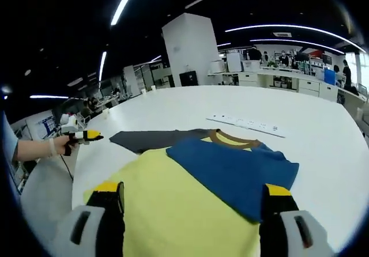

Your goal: Fold the garment on the visible template until the final outline fits inside the template.

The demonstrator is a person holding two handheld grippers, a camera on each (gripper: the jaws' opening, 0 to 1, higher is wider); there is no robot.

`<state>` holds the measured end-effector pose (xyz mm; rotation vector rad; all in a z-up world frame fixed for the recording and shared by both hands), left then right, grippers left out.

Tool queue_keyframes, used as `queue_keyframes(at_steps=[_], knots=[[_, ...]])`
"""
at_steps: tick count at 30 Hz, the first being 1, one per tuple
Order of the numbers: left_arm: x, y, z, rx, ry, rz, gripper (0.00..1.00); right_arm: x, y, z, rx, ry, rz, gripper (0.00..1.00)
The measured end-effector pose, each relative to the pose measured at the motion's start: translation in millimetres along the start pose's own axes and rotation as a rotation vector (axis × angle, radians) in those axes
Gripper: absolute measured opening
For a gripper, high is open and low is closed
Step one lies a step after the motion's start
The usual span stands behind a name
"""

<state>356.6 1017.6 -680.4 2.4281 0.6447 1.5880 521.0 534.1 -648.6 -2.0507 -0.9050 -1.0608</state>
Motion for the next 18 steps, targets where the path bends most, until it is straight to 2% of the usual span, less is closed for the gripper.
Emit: queue_keyframes(at_steps=[4, 7, 10, 13, 14, 16, 18], knots=[[-3.3, -17.2, 7, 0.052, -0.022, -0.026, 0.58, 0.2, 3, 1, -0.003, 0.019, 0.044, 1.00], [-2.6, -13.5, 6, 0.041, -0.019, -0.035, 0.55, -0.2, 2, 2, 0.002, 0.014, 0.043, 1.00], [-2.9, -17.9, 7, 0.065, -0.022, -0.021, 0.54, 0.1, 0, 2, 0.011, 0.004, 0.026, 1.00], [-2.3, -24.9, 11, 0.068, 0.004, -0.110, 0.48, -0.1, -3, -2, 0.020, 0.000, 0.015, 0.99], [-3.1, -27.3, 12, 0.075, 0.012, -0.124, 0.45, -1.0, -4, -3, 0.022, 0.002, 0.018, 0.99], [-6.3, -33.5, 15, 0.103, 0.019, -0.201, 0.42, -4.6, -8, -7, 0.031, 0.003, 0.031, 0.98], [-6.7, -37.6, 17, 0.112, 0.033, -0.201, 0.42, -7.9, -11, -13, 0.032, 0.000, 0.030, 0.98]])
Point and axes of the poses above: the point that each gripper's makers call its tool centre point, and the gripper's own axes: z roughly forward along the fingers, y roughly to its right, x roughly out of its top, the point moved 8 cm from there along -z, roughly backward along the fingers, and after that the axes turned 4 degrees about x, right-handed, at the moved point
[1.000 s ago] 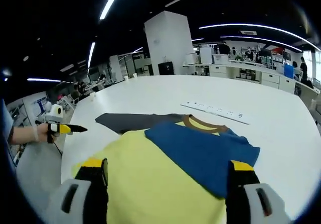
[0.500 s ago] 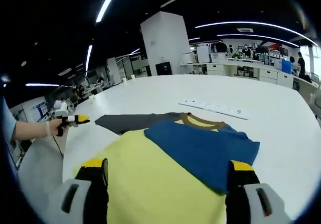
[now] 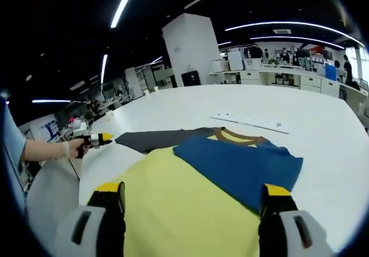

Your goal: Fold the garment on the visible template until the final outline fits inside the template.

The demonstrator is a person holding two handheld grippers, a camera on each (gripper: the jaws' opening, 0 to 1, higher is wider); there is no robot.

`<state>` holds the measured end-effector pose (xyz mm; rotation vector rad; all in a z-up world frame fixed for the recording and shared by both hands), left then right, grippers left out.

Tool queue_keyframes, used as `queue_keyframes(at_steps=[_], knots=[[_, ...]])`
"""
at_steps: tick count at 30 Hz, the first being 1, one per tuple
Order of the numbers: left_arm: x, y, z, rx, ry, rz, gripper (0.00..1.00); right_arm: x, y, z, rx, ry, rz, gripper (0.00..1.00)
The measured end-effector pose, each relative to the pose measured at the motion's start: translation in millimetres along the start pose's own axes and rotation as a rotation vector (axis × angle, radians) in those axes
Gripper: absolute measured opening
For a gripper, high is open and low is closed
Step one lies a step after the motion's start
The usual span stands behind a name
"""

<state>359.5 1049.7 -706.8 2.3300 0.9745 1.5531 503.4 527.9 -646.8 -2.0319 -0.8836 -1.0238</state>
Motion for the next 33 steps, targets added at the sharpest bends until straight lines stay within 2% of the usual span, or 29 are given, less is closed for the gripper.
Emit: queue_keyframes(at_steps=[4, 6, 12, 16, 18, 23, 25, 26, 27, 30, 33], knots=[[-3.5, -2.7, 4, 0.045, -0.021, 0.008, 0.36, -4.9, -3, -15, -0.014, 0.004, 0.006, 0.98], [-1.7, -2.1, 9, 0.032, -0.005, -0.034, 0.36, -7.0, -5, -26, -0.021, 0.022, 0.029, 0.99], [-2.3, -6.3, 11, 0.062, -0.007, -0.041, 0.24, -21.8, 3, -55, -0.076, 0.020, 0.059, 0.98], [-2.1, -7.5, 12, 0.072, -0.009, -0.100, 0.17, -28.5, 5, -61, -0.102, 0.027, 0.094, 0.97], [-2.6, -6.6, 14, 0.074, -0.011, -0.101, 0.14, -31.3, 4, -63, -0.113, 0.033, 0.104, 0.98], [-1.0, -0.9, 18, 0.053, -0.023, -0.121, 0.11, -34.3, 0, -62, -0.108, 0.008, 0.069, 0.99], [1.3, 4.1, 19, 0.022, -0.019, -0.150, 0.02, -33.9, 0, -62, -0.104, 0.004, 0.059, 0.99], [3.2, 6.5, 20, 0.013, -0.008, -0.164, 0.01, -33.7, -1, -62, -0.102, 0.002, 0.054, 0.99], [6.8, 11.2, 21, -0.009, 0.016, -0.182, 0.00, -33.6, -1, -62, -0.103, -0.003, 0.041, 0.99], [11.5, 17.3, 24, -0.012, 0.020, -0.169, 0.00, -33.5, -2, -62, -0.096, -0.003, 0.040, 0.98], [16.4, 27.3, 28, -0.047, 0.039, -0.203, 0.00, -34.4, -3, -62, -0.095, -0.001, 0.033, 0.98]])
Point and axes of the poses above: the point that each gripper's makers call its tool centre point, and the gripper's own axes: z roughly forward along the fingers, y roughly to its right, x roughly out of its top, the point moved 8 cm from there along -z, roughly backward along the fingers, and after that the axes turned 4 degrees about x, right-handed, at the moved point
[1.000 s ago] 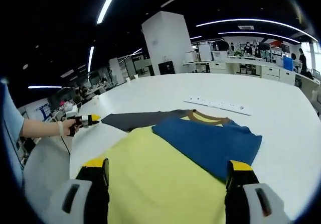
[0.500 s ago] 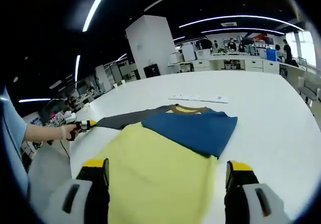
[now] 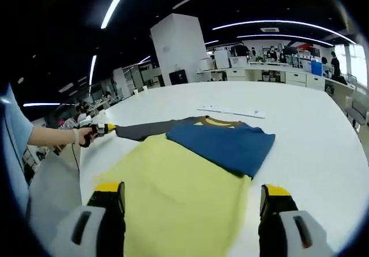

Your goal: Fold the garment on the visible template until the final outline fits inside the template.

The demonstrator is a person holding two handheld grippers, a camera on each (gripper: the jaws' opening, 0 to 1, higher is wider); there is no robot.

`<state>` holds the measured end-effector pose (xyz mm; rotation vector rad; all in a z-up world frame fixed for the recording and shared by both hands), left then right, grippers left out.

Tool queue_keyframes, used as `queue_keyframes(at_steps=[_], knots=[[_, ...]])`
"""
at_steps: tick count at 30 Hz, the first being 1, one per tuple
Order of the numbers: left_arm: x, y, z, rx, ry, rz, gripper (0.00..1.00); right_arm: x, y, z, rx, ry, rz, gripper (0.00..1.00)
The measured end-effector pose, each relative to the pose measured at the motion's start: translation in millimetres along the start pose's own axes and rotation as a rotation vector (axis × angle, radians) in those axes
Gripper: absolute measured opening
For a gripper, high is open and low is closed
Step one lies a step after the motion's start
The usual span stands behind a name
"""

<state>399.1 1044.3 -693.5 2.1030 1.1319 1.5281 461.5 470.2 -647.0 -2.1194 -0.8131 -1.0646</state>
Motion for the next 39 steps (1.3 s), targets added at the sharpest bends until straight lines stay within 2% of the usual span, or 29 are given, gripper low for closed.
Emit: queue_keyframes(at_steps=[2, 4, 12, 18, 30, 32, 34, 39], knots=[[1.6, 10.9, 3, -0.028, 0.016, -0.006, 0.00, -1.8, 0, -1, 0.000, 0.002, 0.006, 0.98], [-0.5, 25.2, 9, -0.058, 0.008, 0.030, 0.00, -3.2, 0, -1, 0.001, 0.002, 0.011, 0.98], [-31.4, 89.9, 47, -0.210, -0.048, 0.032, 0.00, -4.1, 3, -8, -0.012, 0.026, 0.023, 0.97], [-50.9, 126.3, 64, -0.299, -0.086, 0.004, 0.00, -11.1, 9, -16, -0.034, 0.038, 0.047, 0.96], [-91.7, 185.8, 85, -0.403, -0.163, 0.049, 0.00, -23.7, 16, -26, -0.064, 0.067, 0.103, 0.96], [-95.9, 193.5, 87, -0.414, -0.175, 0.073, 0.00, -24.4, 17, -28, -0.069, 0.073, 0.110, 0.96], [-100.1, 202.3, 88, -0.445, -0.196, 0.131, 0.00, -25.7, 18, -28, -0.072, 0.071, 0.116, 0.95], [-103.3, 224.2, 92, -0.487, -0.211, 0.146, 0.00, -28.8, 20, -29, -0.077, 0.080, 0.138, 0.95]])
Point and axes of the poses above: the point that each gripper's makers call its tool centre point, and the gripper's own axes: z roughly forward along the fingers, y roughly to its right, x roughly out of its top, the point moved 8 cm from there along -z, roughly backward along the fingers, and after that the axes turned 4 degrees about x, right-handed, at the moved point
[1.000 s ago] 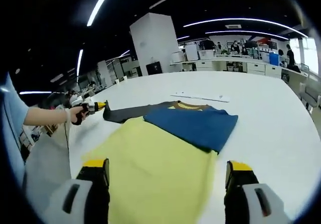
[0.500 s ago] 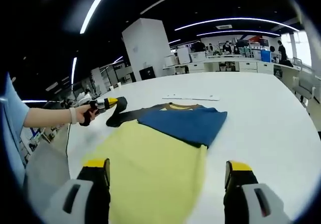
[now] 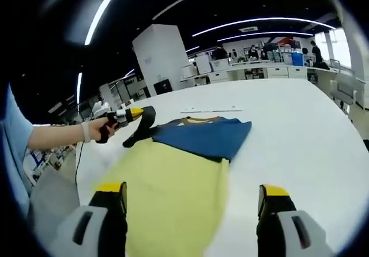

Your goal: Fold the garment on the visible template until the final outline fits inside the template.

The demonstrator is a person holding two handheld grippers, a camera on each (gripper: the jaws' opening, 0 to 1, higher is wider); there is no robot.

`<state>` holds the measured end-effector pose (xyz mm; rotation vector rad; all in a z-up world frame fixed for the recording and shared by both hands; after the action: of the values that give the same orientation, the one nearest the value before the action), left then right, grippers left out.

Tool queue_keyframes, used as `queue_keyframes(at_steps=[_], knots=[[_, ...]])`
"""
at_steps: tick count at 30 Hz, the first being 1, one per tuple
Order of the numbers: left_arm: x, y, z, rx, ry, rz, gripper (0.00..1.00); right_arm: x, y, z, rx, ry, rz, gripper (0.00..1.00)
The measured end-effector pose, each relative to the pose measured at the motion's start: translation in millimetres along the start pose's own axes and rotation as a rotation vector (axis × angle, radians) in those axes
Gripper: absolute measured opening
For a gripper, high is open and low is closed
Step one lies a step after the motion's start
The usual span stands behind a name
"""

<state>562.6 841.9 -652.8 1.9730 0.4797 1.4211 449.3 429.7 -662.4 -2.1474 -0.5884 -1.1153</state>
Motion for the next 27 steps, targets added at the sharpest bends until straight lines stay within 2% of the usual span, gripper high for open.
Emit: queue_keyframes(at_steps=[1, 3, 4, 6, 10, 19, 27], knots=[[-0.1, 3.6, 3, -0.007, -0.015, 0.022, 0.00, -0.7, 0, 0, -0.002, 0.005, 0.004, 0.95], [-1.2, 12.8, 11, -0.020, -0.063, 0.124, 0.00, -1.9, 0, 0, 0.001, 0.006, 0.009, 0.95], [-3.0, 20.0, 17, -0.033, -0.092, 0.133, 0.00, -3.0, -1, 0, 0.000, 0.006, 0.011, 0.95], [-3.4, 32.9, 25, -0.058, -0.091, 0.147, 0.00, -4.7, -1, 0, -0.001, 0.006, 0.014, 0.95], [-12.4, 56.2, 41, -0.116, -0.098, 0.131, 0.00, -6.7, -1, -1, -0.003, 0.013, 0.026, 0.95], [-48.3, 90.7, 64, -0.180, -0.158, 0.099, 0.00, -9.4, -1, -5, -0.015, 0.037, 0.055, 0.94], [-66.6, 119.9, 81, -0.235, -0.178, 0.068, 0.00, -16.1, 1, -8, -0.026, 0.043, 0.079, 0.93]])
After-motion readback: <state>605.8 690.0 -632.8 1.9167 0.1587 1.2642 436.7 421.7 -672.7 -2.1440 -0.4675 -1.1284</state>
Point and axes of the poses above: the point that each gripper's makers call its tool centre point, and the gripper's own axes: z roughly forward along the fingers, y roughly to its right, x roughly out of its top, the point moved 8 cm from there along -z, roughly backward along the fingers, and after that the axes turned 4 degrees about x, right-handed, at the moved point
